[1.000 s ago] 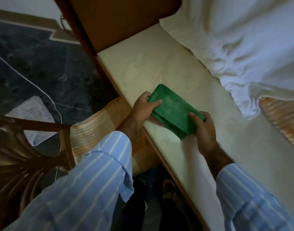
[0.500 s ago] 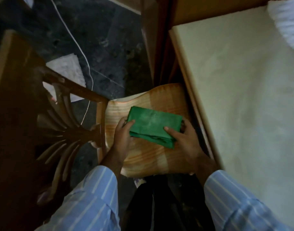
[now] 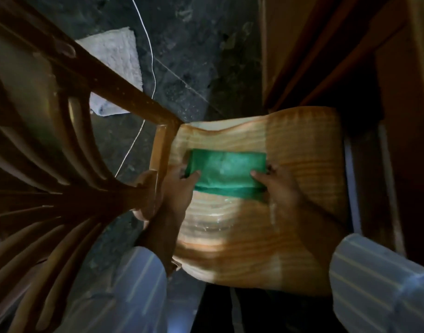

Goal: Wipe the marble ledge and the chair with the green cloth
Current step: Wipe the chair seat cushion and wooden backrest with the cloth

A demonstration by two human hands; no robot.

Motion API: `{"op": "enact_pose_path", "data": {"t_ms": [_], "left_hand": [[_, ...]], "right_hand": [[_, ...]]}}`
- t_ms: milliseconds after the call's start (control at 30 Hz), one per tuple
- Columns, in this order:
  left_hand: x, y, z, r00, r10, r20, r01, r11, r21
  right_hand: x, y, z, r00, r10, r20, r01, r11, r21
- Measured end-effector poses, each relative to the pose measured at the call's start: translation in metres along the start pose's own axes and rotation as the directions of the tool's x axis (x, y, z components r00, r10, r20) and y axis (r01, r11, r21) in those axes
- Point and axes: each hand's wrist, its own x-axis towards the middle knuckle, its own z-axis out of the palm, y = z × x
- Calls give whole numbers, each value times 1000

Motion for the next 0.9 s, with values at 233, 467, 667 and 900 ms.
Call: {"op": "enact_pose_path", "data": {"t_ms": [233,467,667,900], "left_hand": [[59,17,20,833,528,165,-441,452,776],[81,5,45,640,382,667,-736,54,675],[92,13,51,616,503,606,-716,37,697],[50,5,66,672,548,499,-691,221,688]], "right_hand": [[67,-43,13,942,-335,-36,296,874,-386],[106,-47,-18,797,-489,355,452,92,-887],[116,-41,-31,701,-593,398,541,78,-837],[120,-36,-28,665,-624,411,479,-66,-875]]}}
